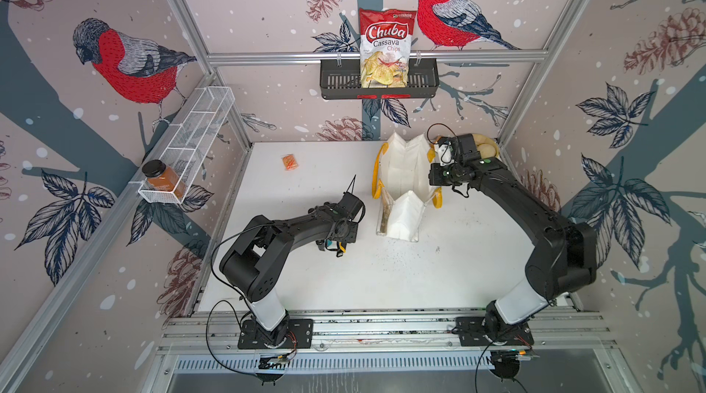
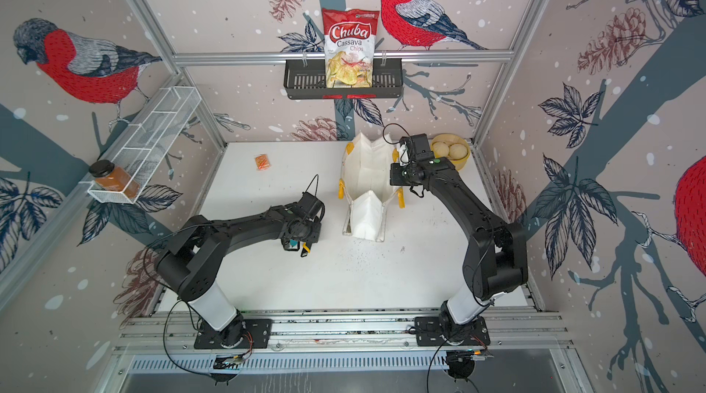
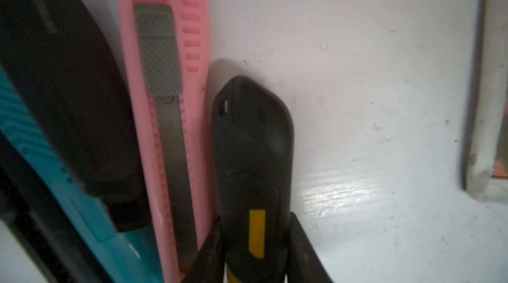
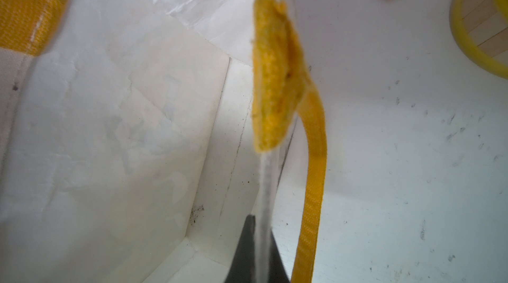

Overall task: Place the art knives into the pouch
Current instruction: Pick up the utility knife at the center of the board.

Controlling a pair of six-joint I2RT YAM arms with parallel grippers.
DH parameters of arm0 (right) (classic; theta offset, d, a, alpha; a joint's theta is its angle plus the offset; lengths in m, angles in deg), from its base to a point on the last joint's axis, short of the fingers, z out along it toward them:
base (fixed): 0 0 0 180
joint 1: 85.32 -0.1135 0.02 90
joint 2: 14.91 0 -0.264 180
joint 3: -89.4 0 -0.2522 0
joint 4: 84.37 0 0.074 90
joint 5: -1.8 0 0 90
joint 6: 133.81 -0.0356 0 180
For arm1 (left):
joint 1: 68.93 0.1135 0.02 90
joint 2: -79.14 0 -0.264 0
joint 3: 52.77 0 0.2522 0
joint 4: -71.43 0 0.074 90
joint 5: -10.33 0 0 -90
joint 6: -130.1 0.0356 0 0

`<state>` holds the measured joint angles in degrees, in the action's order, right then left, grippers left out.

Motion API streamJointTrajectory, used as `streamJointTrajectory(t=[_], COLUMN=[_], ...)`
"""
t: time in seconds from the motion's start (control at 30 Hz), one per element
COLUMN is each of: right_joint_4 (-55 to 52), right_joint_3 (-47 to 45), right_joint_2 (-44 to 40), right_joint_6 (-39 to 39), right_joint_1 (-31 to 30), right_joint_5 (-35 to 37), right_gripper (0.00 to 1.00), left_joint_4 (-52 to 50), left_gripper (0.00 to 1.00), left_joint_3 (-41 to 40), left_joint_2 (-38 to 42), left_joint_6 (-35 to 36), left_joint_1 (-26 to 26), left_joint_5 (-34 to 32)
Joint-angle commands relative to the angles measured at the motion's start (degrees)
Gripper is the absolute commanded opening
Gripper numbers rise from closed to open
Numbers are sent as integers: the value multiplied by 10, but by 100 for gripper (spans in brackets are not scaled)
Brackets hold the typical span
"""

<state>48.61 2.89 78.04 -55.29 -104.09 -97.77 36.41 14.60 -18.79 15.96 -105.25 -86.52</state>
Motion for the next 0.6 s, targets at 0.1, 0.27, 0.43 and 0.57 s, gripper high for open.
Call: streamJointTrajectory(t=[0.1, 0.27, 0.43, 0.57], right_joint_4=[11, 13, 18, 19], right_joint_3=[-3, -7, -9, -7], right_joint_2=[-6, -5, -8, -6], right_joint_6=[4, 3, 2, 8], right_joint_1=[3, 3, 1, -6], right_joint_5=[1, -5, -13, -14], right_gripper=[0, 0, 0, 0], left_joint_4=[-36, -63, -120, -156], left_gripper=[19, 20, 20, 20], left_joint_3=[6, 32, 101, 160], left_joint_2=[14, 51, 73, 92], left_joint_6=[3, 7, 16, 28], left_joint_1=[-4, -4, -4, -4], left_joint_5=[-9, -16, -42, -66])
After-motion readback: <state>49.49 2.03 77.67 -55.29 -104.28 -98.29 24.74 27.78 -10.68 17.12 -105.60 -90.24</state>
